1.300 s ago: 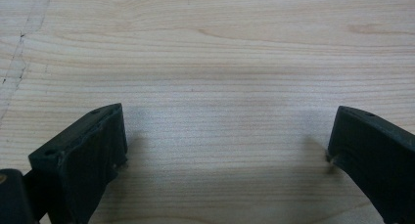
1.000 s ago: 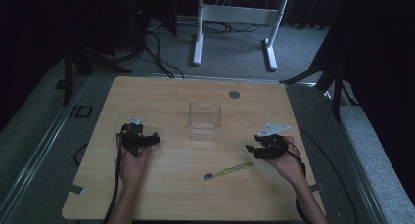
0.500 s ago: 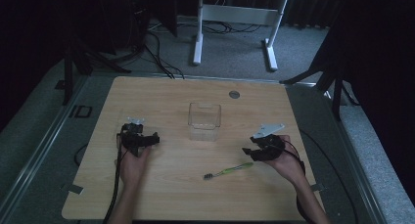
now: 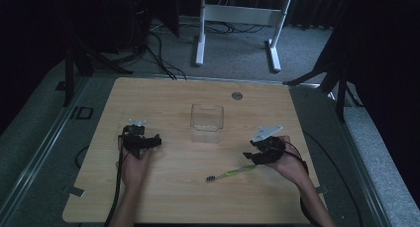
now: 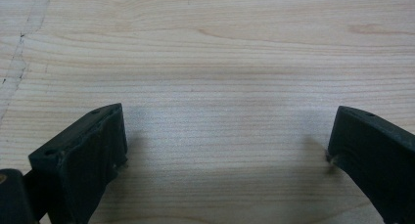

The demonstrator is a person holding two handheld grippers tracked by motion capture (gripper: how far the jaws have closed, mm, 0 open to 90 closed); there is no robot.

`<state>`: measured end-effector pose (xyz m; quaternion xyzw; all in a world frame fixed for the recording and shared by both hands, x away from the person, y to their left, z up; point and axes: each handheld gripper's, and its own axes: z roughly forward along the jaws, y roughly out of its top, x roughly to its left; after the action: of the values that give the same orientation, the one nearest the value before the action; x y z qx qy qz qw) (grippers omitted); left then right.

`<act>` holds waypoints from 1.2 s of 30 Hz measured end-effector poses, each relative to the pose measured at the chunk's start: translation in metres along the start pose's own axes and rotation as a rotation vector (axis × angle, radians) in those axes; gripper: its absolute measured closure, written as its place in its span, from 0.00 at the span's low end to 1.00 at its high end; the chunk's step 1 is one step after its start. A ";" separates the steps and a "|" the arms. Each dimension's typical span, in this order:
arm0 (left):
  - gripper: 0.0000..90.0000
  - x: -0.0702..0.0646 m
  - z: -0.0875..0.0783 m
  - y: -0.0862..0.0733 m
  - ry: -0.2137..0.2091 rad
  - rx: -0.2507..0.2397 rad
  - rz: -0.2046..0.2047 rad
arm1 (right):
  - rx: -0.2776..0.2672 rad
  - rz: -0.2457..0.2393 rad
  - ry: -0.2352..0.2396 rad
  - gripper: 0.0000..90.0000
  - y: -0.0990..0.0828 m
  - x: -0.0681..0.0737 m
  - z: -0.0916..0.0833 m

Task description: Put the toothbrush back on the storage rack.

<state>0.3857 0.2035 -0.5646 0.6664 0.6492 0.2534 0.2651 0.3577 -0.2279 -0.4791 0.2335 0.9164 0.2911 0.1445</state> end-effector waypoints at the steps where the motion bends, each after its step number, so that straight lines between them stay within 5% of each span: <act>1: 0.02 0.000 0.000 0.000 -0.001 -0.001 0.000 | 0.002 -0.003 0.003 0.50 0.001 0.000 0.000; 36: 0.02 0.000 0.000 0.000 0.000 0.000 0.000 | 0.083 -0.161 0.089 0.50 0.016 0.004 0.009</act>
<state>0.3857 0.2035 -0.5646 0.6664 0.6492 0.2533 0.2650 0.3633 -0.2100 -0.4771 0.1520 0.9490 0.2502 0.1167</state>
